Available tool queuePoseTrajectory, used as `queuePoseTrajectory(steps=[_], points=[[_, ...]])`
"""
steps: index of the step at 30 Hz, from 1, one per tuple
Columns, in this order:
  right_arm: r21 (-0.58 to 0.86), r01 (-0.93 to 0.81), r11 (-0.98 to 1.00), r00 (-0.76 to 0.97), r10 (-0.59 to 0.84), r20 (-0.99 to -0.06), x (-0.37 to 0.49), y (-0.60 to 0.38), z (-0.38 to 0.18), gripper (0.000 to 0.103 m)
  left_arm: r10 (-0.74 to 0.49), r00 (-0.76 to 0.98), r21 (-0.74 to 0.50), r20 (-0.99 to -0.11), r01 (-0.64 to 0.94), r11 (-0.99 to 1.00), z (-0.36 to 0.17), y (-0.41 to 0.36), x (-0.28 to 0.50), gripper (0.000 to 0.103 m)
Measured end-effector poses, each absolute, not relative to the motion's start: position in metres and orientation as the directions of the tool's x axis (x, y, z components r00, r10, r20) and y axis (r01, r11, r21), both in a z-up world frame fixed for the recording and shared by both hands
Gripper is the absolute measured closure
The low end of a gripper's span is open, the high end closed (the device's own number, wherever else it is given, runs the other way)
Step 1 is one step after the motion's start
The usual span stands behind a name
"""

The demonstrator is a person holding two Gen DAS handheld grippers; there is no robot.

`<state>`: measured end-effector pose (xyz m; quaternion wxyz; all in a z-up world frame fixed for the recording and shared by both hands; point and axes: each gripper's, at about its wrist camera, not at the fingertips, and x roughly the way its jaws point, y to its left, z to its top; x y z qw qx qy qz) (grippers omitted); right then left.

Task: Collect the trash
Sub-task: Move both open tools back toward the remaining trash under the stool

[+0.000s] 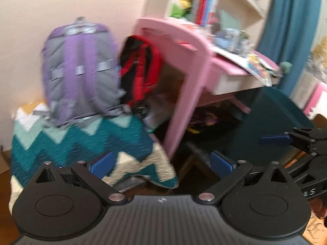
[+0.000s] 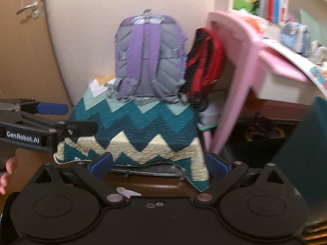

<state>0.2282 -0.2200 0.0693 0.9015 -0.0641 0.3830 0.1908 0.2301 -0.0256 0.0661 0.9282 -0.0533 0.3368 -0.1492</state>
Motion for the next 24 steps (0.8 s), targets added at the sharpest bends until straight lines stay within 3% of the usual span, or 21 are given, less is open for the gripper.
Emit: queuePoseTrajectory(steps=[8,12,24], points=[[0.084,-0.450,0.889,0.568,0.358,-0.741,0.247,-0.161,-0.015,0.000,-0.188,0.741,-0.176,-0.645,0.095,0.980,-0.012,0.061,0.238,0.001],[0.110,-0.445,0.889,0.528,0.360,-0.769,0.258,-0.133,-0.062,0.000,-0.094,0.741,-0.098,-0.665,0.038,0.995,-0.053,0.091,0.241,0.001],[0.101,-0.354,0.930,0.399,0.248,-0.883,0.294,-0.082,-0.213,0.000,-0.055,0.589,-0.031,-0.806,0.051,0.998,-0.178,0.142,0.274,0.001]])
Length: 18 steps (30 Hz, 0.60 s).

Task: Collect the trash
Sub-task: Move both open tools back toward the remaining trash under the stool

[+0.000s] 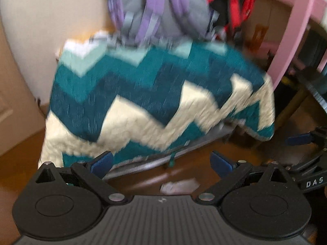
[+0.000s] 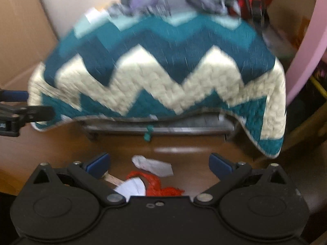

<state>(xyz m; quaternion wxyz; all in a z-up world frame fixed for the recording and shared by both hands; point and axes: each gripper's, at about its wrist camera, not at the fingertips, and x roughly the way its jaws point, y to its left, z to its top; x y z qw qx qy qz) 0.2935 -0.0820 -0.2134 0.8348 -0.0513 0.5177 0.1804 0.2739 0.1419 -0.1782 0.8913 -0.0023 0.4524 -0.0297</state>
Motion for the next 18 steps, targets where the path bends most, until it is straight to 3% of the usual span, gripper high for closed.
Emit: queuePoseTrajectory(steps=[14,18], points=[[0.071,-0.303,0.950,0.136,0.117,-0.984,0.311,-0.073,-0.375,0.001,-0.027,0.317,0.021,-0.948,0.146,0.989,-0.351,0.175,0.309,0.002],[0.074,-0.311,0.947,0.069,0.100,-0.993,0.312,-0.070,-0.409,0.001,0.004,0.231,0.023,-0.973,0.080,0.997,-0.396,0.192,0.314,0.002]])
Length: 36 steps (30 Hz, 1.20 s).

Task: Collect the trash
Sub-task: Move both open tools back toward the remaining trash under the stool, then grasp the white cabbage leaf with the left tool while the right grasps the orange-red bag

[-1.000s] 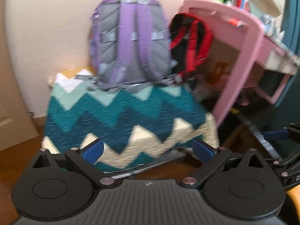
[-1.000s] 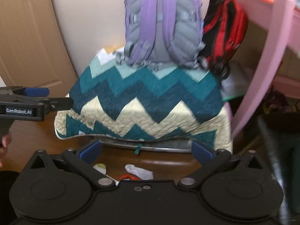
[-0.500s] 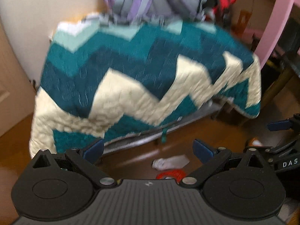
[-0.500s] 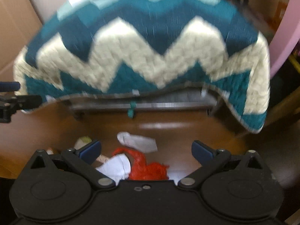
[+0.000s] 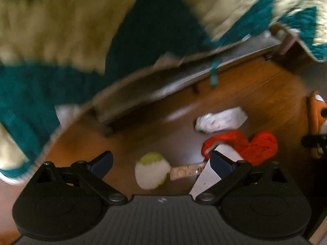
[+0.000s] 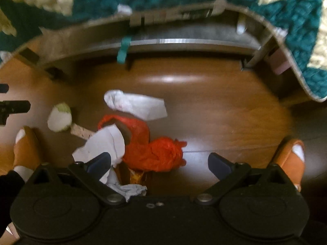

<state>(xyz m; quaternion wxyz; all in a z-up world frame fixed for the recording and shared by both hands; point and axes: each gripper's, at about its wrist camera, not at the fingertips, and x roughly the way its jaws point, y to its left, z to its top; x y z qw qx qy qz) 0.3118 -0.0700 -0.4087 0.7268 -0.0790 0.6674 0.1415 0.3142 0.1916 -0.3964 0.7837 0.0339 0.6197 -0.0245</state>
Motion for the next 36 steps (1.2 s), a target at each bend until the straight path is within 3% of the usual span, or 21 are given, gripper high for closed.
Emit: queuePoseTrajectory(steps=[15,28,36], points=[[0.111,-0.108,0.988,-0.141,0.096,-0.985,0.331,-0.090,-0.506,0.005,-0.133,0.034,-0.137,-0.990,-0.341,0.930,-0.533,0.260,0.323,0.002],[0.167,0.150,0.974,-0.212,0.197,-0.957,0.340,-0.111,-0.553,0.006,-0.165,0.015,-0.156,-0.986,-0.417,0.895,-0.578,0.269,0.335,0.002],[0.174,0.135,0.975,-0.212,0.200,-0.957,0.344,-0.100,-0.565,0.009,-0.177,0.011,-0.165,-0.984,-0.423,0.891,-0.591,0.265,0.335,0.002]])
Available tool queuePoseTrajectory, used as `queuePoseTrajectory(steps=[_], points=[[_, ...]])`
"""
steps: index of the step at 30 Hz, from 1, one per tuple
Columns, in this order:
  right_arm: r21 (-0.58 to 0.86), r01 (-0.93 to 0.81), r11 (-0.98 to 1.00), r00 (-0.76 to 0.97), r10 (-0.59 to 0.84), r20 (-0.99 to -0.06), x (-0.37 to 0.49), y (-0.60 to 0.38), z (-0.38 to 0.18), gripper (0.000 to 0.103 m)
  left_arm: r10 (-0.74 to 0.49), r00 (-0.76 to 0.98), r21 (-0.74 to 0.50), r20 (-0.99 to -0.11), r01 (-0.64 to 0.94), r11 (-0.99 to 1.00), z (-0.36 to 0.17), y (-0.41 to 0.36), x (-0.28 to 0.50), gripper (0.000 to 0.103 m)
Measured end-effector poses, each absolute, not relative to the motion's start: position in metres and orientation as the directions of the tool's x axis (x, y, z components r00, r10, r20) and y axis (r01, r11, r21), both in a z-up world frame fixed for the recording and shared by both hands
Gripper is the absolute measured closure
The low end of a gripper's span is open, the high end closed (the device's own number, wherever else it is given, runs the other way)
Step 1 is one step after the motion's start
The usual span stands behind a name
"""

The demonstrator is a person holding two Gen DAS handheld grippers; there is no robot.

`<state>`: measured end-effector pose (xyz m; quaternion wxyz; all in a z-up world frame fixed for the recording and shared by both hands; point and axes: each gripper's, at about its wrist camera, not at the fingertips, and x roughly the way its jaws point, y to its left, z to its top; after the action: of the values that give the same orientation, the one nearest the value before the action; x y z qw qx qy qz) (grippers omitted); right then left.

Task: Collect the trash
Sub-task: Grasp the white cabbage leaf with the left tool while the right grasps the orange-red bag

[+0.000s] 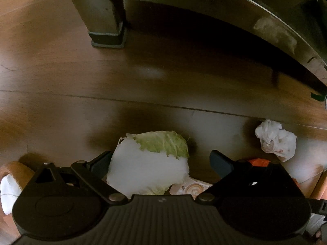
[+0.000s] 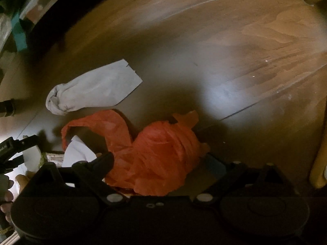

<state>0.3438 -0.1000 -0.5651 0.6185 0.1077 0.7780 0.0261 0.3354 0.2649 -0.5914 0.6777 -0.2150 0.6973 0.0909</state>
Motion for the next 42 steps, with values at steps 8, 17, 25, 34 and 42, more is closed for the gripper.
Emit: queuePoseTrajectory(steps=[8,17,25,34,42], points=[[0.138,0.090,0.986,-0.221,0.155,-0.963,0.346,-0.088,-0.567,0.041,-0.131,0.015,-0.126,-0.991,-0.407,0.905,-0.594,0.254,0.331,0.011],[0.097,0.039,0.994,-0.160,0.102,-0.982,0.343,-0.082,-0.552,0.048,-0.057,0.038,-0.067,-0.998,-0.376,0.924,-0.581,0.244,0.330,0.034],[0.021,-0.051,0.998,-0.055,0.018,-0.998,0.333,-0.080,-0.512,0.050,-0.077,0.066,-0.095,-0.995,-0.335,0.937,-0.567,0.243,0.333,0.038],[-0.077,-0.134,0.988,0.097,-0.064,-0.993,0.332,-0.097,-0.431,0.050,-0.111,0.088,-0.128,-0.990,-0.223,0.966,-0.529,0.215,0.337,0.038],[-0.086,-0.130,0.988,0.218,-0.057,-0.974,0.329,-0.120,-0.351,0.051,-0.153,0.176,-0.183,-0.972,-0.168,0.969,-0.453,0.195,0.341,0.038]])
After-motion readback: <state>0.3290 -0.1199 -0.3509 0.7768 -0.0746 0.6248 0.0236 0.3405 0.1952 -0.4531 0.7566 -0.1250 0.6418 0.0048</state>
